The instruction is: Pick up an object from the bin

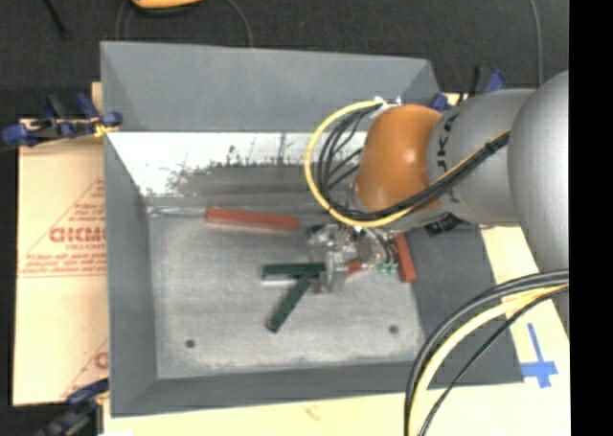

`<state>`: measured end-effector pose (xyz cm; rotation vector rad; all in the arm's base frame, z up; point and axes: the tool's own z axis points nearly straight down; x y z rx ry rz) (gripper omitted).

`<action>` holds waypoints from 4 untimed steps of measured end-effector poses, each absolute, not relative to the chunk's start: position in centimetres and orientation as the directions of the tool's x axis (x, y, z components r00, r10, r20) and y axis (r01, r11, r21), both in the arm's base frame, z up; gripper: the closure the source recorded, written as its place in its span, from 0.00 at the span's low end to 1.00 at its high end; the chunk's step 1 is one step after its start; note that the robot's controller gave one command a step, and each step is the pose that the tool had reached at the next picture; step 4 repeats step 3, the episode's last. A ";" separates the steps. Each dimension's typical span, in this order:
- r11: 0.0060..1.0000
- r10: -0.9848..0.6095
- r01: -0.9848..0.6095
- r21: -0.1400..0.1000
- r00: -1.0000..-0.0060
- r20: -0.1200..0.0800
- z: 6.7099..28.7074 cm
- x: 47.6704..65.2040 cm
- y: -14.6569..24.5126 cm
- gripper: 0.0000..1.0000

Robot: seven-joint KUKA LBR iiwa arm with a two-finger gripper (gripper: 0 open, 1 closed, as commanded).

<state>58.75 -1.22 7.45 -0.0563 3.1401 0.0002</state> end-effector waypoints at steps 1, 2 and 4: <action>0.999 -0.037 -0.037 0.000 -0.999 -0.001 7.5 58.8 -1.2 1.00; 1.000 -0.027 -0.027 0.002 -1.000 0.001 9.8 60.2 -1.8 1.00; 0.999 -0.036 -0.036 -0.002 -0.999 -0.004 21.9 57.7 -2.4 1.00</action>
Offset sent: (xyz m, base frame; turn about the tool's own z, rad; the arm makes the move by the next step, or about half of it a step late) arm 0.0290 -0.0133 0.0503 0.0212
